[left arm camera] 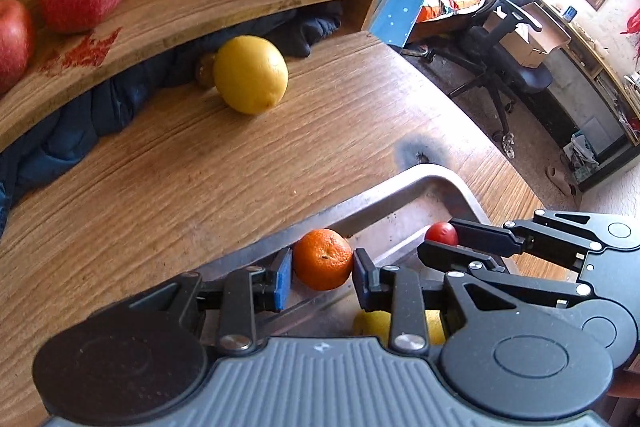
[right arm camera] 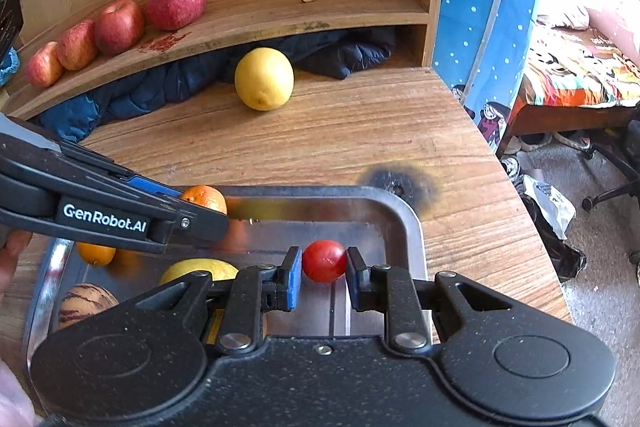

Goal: Organize fruits
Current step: 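Lower the tangerine onto the tray with left tool while right tool releases the tomato there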

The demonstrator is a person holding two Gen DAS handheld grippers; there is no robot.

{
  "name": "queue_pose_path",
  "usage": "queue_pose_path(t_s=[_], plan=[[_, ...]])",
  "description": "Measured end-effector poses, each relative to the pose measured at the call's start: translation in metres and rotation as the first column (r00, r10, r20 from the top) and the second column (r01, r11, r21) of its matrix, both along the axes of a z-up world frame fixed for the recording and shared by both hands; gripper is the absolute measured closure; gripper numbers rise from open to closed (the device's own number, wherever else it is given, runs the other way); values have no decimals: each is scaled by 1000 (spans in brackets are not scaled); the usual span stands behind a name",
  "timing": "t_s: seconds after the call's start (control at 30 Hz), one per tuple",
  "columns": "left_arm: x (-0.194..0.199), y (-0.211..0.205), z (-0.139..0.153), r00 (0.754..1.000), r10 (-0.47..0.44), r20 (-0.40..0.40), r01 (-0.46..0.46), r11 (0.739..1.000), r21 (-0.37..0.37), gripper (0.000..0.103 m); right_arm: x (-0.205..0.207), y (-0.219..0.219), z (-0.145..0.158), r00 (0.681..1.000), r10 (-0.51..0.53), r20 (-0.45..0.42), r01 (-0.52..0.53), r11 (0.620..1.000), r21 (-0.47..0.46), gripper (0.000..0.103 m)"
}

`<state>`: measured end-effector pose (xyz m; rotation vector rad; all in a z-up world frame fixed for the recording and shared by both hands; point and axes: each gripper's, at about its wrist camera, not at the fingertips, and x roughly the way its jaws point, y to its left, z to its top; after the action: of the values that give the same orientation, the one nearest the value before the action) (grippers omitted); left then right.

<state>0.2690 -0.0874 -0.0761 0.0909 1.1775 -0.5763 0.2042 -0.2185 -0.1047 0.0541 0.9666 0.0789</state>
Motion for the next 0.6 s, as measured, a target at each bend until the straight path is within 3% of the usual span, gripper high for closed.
queue_pose_path(t_s=[0.33, 0.6], plan=[[-1, 2, -4, 998, 50, -23, -50, 999, 18, 67, -5, -5, 0, 1000, -8, 10, 8, 1000, 6, 66], [-18, 6, 16, 988, 146, 46, -148, 989, 27, 43, -23, -17, 20, 996, 46, 80, -46, 999, 6, 37]])
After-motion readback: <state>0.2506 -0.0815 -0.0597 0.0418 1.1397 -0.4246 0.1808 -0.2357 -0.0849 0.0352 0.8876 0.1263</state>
